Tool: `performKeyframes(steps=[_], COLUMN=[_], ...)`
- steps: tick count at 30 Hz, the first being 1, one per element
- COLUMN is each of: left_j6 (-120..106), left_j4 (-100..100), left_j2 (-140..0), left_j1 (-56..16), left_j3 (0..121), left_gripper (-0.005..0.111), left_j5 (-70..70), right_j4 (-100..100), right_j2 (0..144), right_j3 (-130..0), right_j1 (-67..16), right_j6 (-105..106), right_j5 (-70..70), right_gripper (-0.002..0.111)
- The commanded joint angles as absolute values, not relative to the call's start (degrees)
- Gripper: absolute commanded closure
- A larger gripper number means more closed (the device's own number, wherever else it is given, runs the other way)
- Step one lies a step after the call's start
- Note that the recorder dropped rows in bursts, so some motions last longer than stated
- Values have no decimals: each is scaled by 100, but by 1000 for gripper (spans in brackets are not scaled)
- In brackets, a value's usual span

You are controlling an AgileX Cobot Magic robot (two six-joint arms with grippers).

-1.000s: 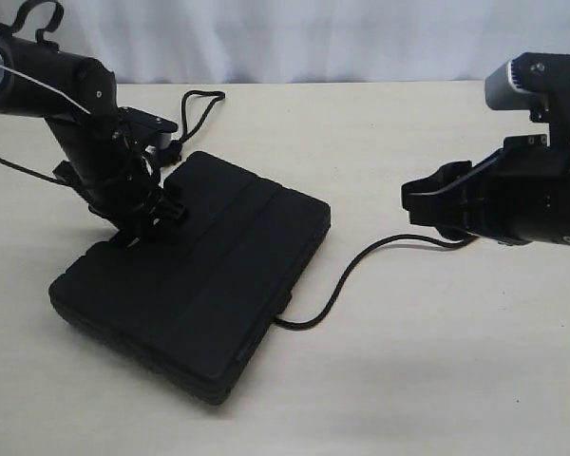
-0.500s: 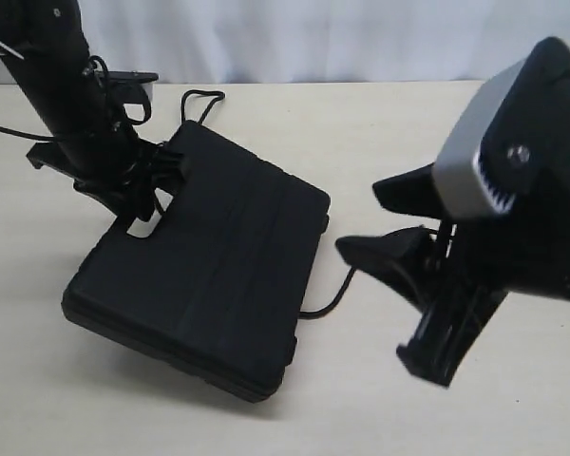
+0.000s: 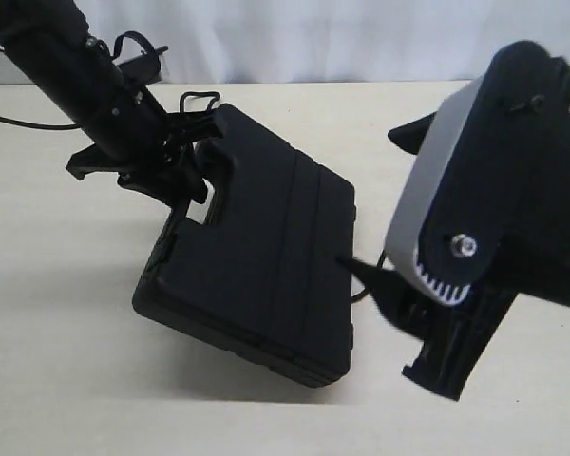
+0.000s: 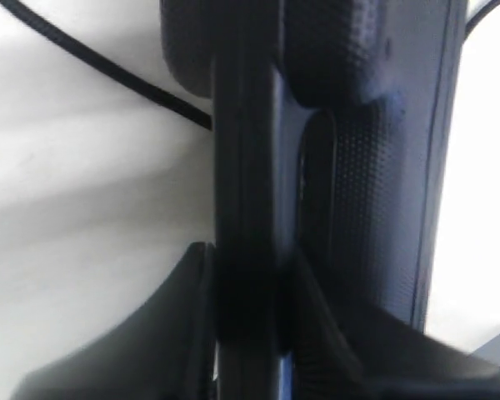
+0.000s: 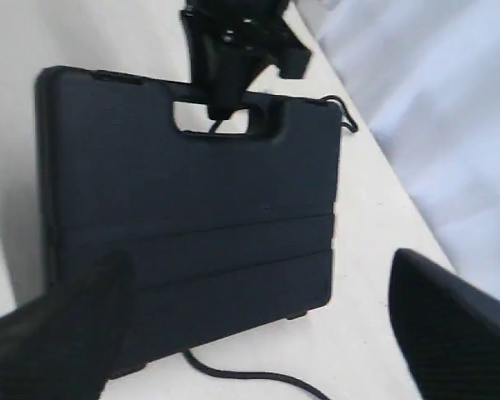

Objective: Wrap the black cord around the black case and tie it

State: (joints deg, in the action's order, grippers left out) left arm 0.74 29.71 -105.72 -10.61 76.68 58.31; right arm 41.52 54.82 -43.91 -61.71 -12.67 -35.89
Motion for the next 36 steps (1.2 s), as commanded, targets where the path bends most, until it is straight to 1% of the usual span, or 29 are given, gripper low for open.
performKeyframes(steps=[1, 2, 5, 7, 9, 13, 15, 18, 22, 24, 27, 32, 36], left_j6=[134, 134, 134, 134, 134, 134, 134, 134, 134, 134, 134, 134, 134], left_j4=[3697, 3733, 3802, 3802, 3802, 3818, 3818, 3806, 3806, 3806, 3806, 3806, 3806], left_j2=[-10454, -10454, -10454, -10454, -10454, -10454, -10454, -10454, -10454, -10454, -10454, -10454, -10454], left_j1=[-1055, -1055, -1055, -1055, -1055, -1055, -1055, -1055, -1055, -1055, -1055, -1055, -1055], left_j3=[7735, 7735, 7735, 7735, 7735, 7735, 7735, 7735, 7735, 7735, 7735, 7735, 7735], left_gripper=[107, 107, 107, 107, 107, 107, 107, 107, 107, 107, 107, 107, 107], left_j5=[5548, 5548, 5548, 5548, 5548, 5510, 5510, 5515, 5527, 5527, 5538, 5538, 5550], right_j4=[3511, 3560, 4127, 4260, 4286, 4657, 5157, 6253, 7875, 8496, 9003, 9688, 9946], right_j2=[5903, 5990, 6587, 6892, 7161, 7742, 7983, 8314, 8858, 9161, 9674, 10370, 10875], right_j3=[-4415, -4415, -4415, -4415, -4415, -4415, -4415, -4415, -4304, -4176, -4050, -4040, -4040], right_j1=[-6593, -6654, -6950, -7034, -7121, -7410, -7632, -8196, -8963, -9127, -9141, -9116, -9116], right_j6=[-1782, -2111, -3272, -3371, -3470, -4344, -4815, -5965, -7821, -8512, -8981, -9132, -10055], right_j5=[-3762, -3848, -4563, -4772, -4787, -4694, -4707, -4991, -6020, -6339, -6387, -6442, -6996], right_gripper=[21, 22, 27, 27, 27, 27, 27, 27, 27, 27, 27, 27, 27])
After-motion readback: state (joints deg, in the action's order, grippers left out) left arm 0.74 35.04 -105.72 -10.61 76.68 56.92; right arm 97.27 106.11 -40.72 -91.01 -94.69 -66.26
